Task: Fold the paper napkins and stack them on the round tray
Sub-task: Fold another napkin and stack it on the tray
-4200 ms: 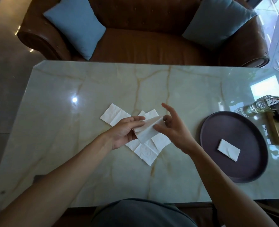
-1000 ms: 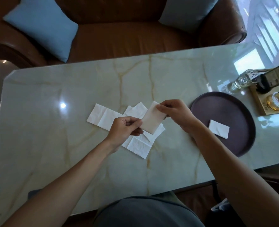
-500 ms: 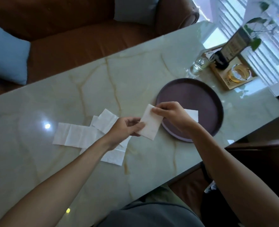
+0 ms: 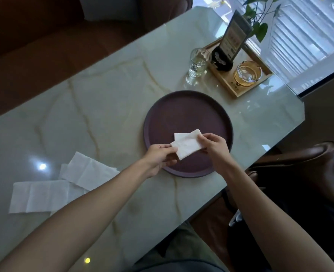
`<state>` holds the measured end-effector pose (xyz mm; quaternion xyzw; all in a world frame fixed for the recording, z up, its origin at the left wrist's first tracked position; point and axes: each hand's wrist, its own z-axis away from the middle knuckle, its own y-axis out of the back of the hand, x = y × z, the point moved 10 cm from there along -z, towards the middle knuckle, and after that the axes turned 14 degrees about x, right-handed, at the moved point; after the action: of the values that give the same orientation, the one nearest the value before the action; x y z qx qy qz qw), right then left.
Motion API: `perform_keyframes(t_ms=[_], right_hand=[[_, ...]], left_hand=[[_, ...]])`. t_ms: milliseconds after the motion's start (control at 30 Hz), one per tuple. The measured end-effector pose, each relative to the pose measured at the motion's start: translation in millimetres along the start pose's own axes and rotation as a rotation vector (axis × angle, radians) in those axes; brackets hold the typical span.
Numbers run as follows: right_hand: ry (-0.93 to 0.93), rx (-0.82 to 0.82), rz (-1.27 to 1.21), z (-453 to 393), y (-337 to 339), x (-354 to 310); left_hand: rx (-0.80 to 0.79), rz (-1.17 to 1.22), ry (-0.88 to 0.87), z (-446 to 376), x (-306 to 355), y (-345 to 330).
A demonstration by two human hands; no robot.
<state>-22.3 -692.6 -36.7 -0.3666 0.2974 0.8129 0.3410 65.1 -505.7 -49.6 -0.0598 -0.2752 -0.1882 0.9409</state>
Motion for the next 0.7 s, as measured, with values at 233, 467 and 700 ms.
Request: perform_keyframes(t_ms=[233, 467, 700], right_hand=[[-0.034, 0.056, 0.208, -43.2, 11.5, 34.2], [0.035, 0.104, 0.417, -65.3, 11.1, 45.6], [0.094, 0.149, 0.49, -72.9, 13.0, 42.5]], left_hand=[[0.254, -0.232, -0.239, -57.6, 19.8, -10.9], [0.379, -0.458, -0.423, -78.5, 32.7, -16.5], [0.427, -0.535, -0.426, -88.0, 31.5, -19.6]])
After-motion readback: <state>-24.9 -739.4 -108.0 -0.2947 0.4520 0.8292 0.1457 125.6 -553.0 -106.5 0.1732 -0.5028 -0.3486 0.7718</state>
